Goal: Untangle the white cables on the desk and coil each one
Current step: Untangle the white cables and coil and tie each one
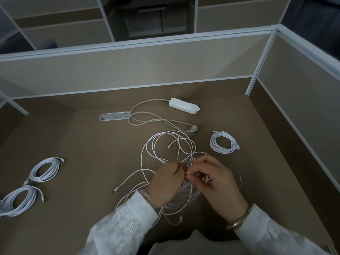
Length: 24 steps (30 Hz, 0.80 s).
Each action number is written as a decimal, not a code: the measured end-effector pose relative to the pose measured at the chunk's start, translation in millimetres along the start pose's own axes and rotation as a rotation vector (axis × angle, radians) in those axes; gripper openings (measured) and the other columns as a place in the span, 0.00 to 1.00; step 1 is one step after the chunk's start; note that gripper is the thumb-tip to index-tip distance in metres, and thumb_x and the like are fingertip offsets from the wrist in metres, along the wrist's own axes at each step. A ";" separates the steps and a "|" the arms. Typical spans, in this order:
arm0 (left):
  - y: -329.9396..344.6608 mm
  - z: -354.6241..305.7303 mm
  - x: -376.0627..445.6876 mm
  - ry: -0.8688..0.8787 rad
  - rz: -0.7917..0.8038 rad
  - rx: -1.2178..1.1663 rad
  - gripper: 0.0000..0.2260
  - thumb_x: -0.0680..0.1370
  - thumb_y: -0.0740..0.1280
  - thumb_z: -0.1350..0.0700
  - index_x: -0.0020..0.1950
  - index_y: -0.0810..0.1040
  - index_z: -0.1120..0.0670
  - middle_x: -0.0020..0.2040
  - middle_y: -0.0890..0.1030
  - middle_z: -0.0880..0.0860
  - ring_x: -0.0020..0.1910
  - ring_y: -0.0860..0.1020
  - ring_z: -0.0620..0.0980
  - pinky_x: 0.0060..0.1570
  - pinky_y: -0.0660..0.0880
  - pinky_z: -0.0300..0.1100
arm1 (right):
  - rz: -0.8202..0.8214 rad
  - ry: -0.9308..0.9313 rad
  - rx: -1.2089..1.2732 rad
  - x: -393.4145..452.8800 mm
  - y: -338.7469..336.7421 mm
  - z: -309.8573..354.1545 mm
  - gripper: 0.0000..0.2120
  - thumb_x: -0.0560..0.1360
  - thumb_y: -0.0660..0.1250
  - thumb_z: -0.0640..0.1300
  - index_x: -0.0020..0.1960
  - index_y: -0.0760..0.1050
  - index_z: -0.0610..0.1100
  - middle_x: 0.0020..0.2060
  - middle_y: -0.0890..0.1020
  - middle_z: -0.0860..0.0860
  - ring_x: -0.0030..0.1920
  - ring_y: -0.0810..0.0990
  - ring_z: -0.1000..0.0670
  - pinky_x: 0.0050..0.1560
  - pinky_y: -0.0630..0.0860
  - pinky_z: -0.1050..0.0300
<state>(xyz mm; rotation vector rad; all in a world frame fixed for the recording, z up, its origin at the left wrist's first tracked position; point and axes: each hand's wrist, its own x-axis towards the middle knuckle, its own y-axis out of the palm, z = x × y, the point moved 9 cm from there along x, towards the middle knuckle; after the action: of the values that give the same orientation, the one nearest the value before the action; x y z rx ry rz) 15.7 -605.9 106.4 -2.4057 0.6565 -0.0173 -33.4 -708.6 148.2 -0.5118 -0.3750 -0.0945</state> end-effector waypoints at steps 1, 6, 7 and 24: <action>3.6 2.3 -0.4 0.000 0.058 0.023 0.14 0.73 0.55 0.50 0.38 0.75 0.58 0.29 0.71 0.50 0.31 0.72 0.48 0.38 0.69 0.42 | 0.031 -0.021 -0.013 2.0 -0.6 -0.4 0.01 0.71 0.70 0.40 0.42 0.80 0.44 0.45 0.77 0.54 0.47 0.78 0.56 0.48 0.73 0.65; 21.8 12.7 -12.1 -0.172 0.290 -0.255 0.13 0.75 0.64 0.51 0.31 0.75 0.51 0.22 0.69 0.46 0.22 0.66 0.41 0.24 0.63 0.34 | 0.194 -0.017 0.134 8.2 4.6 -6.0 0.01 0.72 0.70 0.41 0.43 0.80 0.44 0.50 0.79 0.54 0.52 0.79 0.51 0.53 0.76 0.58; 23.0 14.8 -14.8 -0.229 0.305 -0.327 0.12 0.73 0.64 0.49 0.31 0.76 0.52 0.22 0.68 0.45 0.20 0.65 0.42 0.22 0.61 0.33 | 0.204 0.008 0.194 8.3 6.4 -7.5 0.02 0.72 0.71 0.38 0.44 0.80 0.43 0.48 0.80 0.54 0.50 0.80 0.51 0.51 0.76 0.58; 26.0 -0.1 -17.5 0.041 0.447 -0.153 0.13 0.70 0.70 0.49 0.40 0.81 0.59 0.33 0.76 0.50 0.33 0.73 0.42 0.38 0.69 0.38 | 0.377 0.284 0.483 5.8 20.5 -30.2 0.06 0.70 0.70 0.38 0.46 0.83 0.39 0.42 0.84 0.45 0.44 0.83 0.50 0.49 0.77 0.59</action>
<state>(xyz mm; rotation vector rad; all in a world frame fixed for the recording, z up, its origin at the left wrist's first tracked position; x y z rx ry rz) -11.4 -615.4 93.8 -2.3519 1.2392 0.1770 -14.4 -705.6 116.7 -0.0807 -0.0128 0.2818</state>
